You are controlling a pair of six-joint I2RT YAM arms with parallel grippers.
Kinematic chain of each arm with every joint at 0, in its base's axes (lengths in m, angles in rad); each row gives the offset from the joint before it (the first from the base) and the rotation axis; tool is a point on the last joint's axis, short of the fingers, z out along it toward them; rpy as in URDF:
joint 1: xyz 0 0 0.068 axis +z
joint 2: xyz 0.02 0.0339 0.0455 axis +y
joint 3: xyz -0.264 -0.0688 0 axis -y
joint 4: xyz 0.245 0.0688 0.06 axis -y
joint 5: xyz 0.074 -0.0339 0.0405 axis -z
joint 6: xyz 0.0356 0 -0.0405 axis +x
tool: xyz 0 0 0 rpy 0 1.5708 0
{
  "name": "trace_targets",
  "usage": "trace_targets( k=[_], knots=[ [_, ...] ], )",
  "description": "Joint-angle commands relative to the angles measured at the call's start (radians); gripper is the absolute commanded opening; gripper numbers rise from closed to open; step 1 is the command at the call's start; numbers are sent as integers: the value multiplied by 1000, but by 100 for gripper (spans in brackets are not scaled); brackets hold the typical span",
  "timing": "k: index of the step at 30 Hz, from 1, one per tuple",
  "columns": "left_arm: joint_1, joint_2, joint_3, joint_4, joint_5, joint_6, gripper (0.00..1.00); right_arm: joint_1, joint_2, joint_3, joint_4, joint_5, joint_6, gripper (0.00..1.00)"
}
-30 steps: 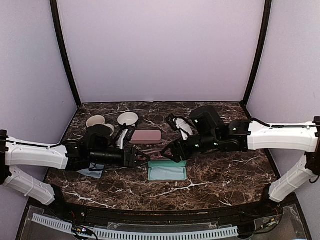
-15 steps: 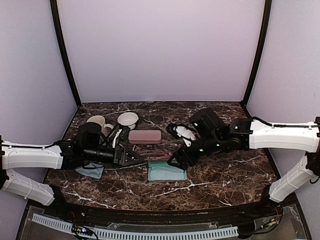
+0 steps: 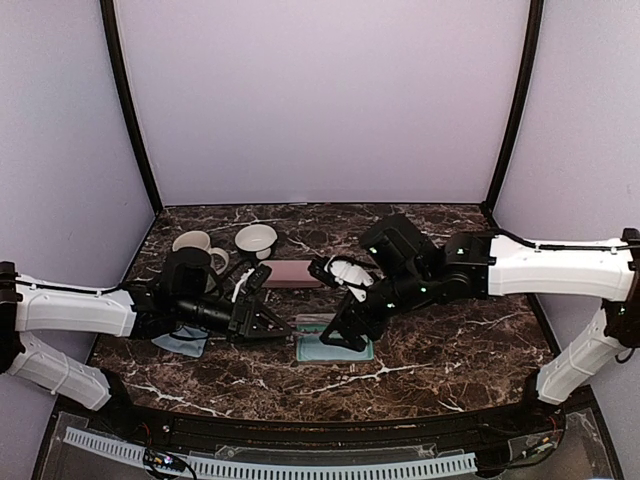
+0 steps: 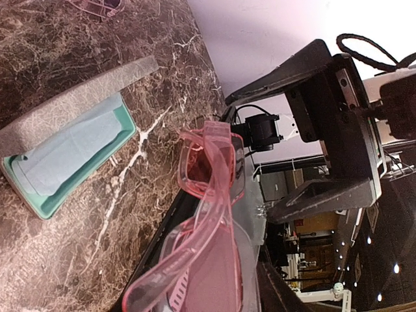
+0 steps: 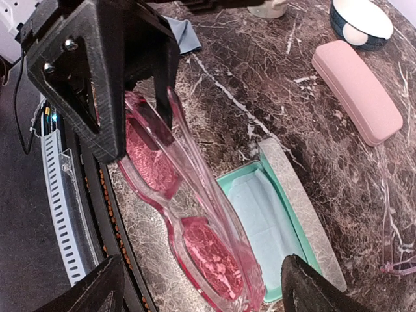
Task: Organize the sunglasses
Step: Pass from the left arm to the right
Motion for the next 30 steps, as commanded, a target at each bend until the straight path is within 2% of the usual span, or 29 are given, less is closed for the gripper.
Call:
trace_targets(
  k=[1,9,19,30],
  knots=[
    [6,23,11,90,85,-62,0,38,52,75,-35,43,-60,84],
    [5,39,8,121,114,-95,0,63,130,139,-72,92,-107,77],
    [5,73,-3,165,142,-127,0,95,187,199,-104,154,-134,58],
    [3,99,-3,181,153,-141,0,135,184,209,-124,236,-162,49]
  ],
)
